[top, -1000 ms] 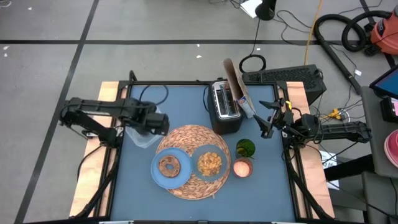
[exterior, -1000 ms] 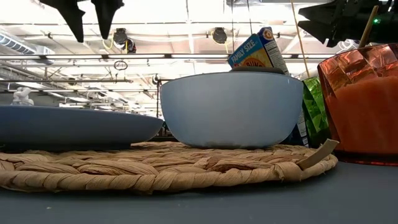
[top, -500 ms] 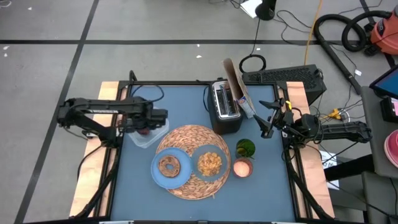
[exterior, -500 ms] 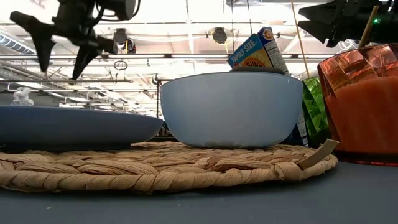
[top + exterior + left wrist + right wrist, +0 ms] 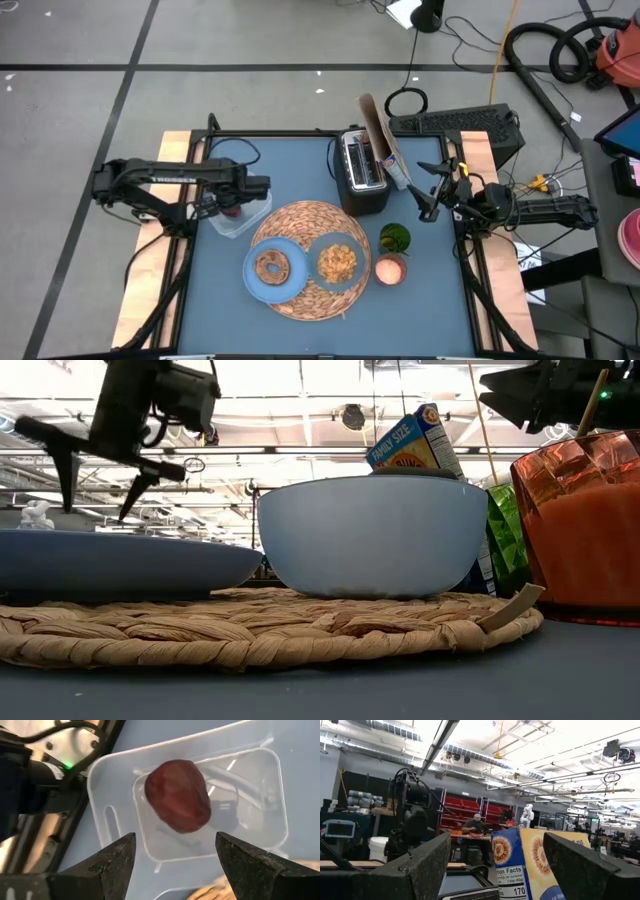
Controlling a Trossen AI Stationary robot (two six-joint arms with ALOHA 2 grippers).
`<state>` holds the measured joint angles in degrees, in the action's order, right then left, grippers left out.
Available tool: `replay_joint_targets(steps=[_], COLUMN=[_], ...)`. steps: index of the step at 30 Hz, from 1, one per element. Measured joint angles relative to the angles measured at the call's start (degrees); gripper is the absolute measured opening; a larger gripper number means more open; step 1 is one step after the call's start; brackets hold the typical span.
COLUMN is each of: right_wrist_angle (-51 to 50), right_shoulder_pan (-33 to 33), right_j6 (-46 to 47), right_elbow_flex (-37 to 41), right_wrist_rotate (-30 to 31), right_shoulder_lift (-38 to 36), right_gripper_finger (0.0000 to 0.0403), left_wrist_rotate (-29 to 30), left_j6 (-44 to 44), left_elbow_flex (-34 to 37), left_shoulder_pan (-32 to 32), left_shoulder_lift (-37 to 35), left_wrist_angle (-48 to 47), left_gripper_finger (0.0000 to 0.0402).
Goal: Arrange a breakfast setting
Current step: Put the red apple on the table mat
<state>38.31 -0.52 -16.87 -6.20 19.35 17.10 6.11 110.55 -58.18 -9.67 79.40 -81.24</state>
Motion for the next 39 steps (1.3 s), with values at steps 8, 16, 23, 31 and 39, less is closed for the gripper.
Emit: replay_joint_targets(steps=[8,16,23,31,39], right_wrist_angle=[0.0,0.0,0.0,0.0,0.0], right_shoulder_pan=[0.0,0.0,0.0,0.0,0.0], right_j6=[-0.4,-0.4,-0.4,-0.4,-0.4], right_elbow_flex=[0.0,0.0,0.0,0.0,0.0], right_wrist_rotate=[0.0,0.0,0.0,0.0,0.0], right_shoulder_lift=[0.0,0.0,0.0,0.0,0.0], right_gripper_finger=[0.0313,0.0313,0.0313,0.0313,0.0313], left_wrist_rotate=[0.6,1.5,2.1,2.1,2.1], left_j6=[2.6,5.7,8.5,9.6,6.4], left_elbow_flex=[5.3,9.0,10.9,14.5,14.8], left_shoulder_pan=[-2.1,-2.4,-2.4,-2.4,-2.4], left_shoulder_lift=[0.0,0.0,0.0,0.0,0.0], left_wrist_angle=[5.3,8.3,8.9,13.5,13.8], left_gripper_finger=[0.028,0.028,0.028,0.028,0.028])
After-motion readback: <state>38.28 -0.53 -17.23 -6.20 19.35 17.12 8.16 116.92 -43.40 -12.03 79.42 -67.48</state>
